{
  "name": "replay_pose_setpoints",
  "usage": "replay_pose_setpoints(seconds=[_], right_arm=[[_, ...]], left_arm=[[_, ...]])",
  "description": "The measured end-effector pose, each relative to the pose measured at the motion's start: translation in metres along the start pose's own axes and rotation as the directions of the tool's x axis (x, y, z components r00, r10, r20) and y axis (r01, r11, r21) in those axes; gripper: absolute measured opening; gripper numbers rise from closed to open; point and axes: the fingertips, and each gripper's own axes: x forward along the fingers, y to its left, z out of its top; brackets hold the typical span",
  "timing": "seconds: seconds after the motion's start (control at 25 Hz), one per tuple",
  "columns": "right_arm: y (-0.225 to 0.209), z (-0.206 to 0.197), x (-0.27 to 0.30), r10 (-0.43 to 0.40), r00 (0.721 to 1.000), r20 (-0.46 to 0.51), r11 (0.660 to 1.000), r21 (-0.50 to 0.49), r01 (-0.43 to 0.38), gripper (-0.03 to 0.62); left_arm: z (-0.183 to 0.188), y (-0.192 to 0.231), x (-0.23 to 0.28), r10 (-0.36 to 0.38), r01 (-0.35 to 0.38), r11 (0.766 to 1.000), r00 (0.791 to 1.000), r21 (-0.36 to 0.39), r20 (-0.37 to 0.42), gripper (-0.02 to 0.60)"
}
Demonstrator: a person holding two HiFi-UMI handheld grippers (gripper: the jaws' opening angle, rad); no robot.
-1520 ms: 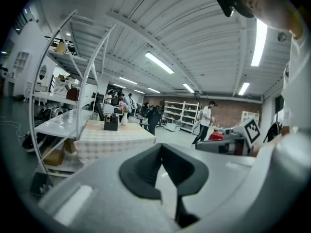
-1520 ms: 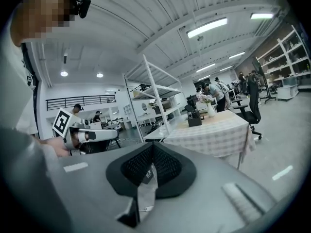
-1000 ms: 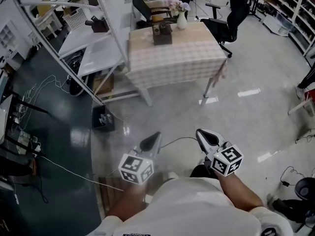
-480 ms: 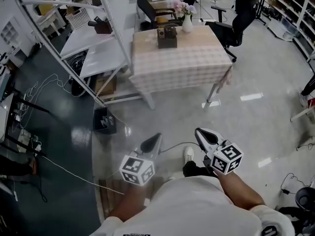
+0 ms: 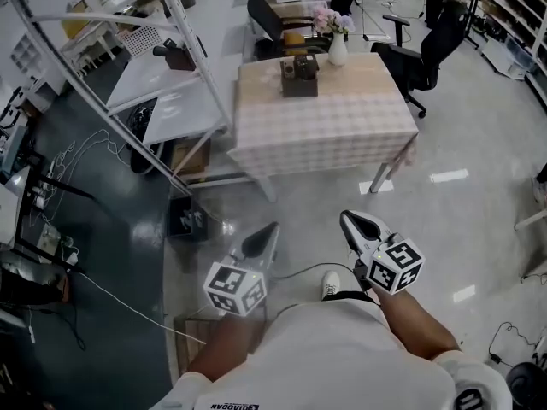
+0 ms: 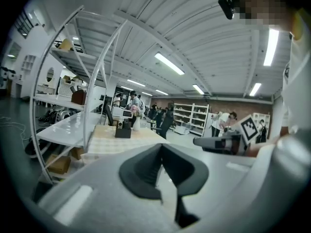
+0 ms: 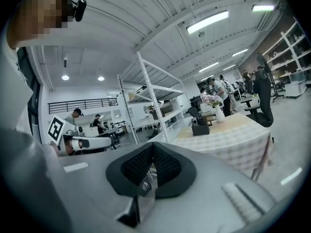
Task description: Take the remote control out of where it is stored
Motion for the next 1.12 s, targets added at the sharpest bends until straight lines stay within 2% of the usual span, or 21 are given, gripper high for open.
replay_pose_setpoints(seconds=[0.24, 0.48, 0.64, 0.76, 0.96, 1.12], right_arm=[[-0.055, 0.022, 0.026, 0.020, 1.000, 0.006, 1.000, -0.010, -0.020, 0.006], [-0.105, 0.046, 0.048, 0.040, 0.999, 0.005, 0.999, -0.004, -0.040, 0.006], [-0.134, 0.047, 0.058, 0.047, 0.999, 0.005, 0.999, 0.027, -0.047, 0.006], [-0.150, 0.044, 0.060, 0.049, 0.999, 0.004, 0.998, 0.051, -0.049, 0.006], [-0.166, 0.045, 0.060, 0.047, 0.999, -0.002, 0.996, 0.071, -0.046, 0.006], [-0.173, 0.047, 0.063, 0.043, 0.999, -0.004, 0.997, 0.068, -0.042, 0.006]], left_arm=[[0.017, 0.024, 0.052, 0.047, -0.047, 0.999, 0.999, -0.005, 0.006, 0.003], [0.032, 0.027, 0.109, 0.053, -0.053, 0.999, 0.999, -0.007, -0.004, 0.003], [0.034, 0.029, 0.140, 0.053, -0.052, 0.999, 0.998, 0.015, -0.027, 0.003], [0.032, 0.031, 0.156, 0.057, -0.056, 0.998, 0.997, 0.016, -0.053, 0.003], [0.037, 0.032, 0.171, 0.046, -0.050, 0.997, 0.997, -0.061, -0.055, 0.003], [0.035, 0.037, 0.179, 0.048, -0.052, 0.997, 0.997, -0.058, -0.066, 0.003]])
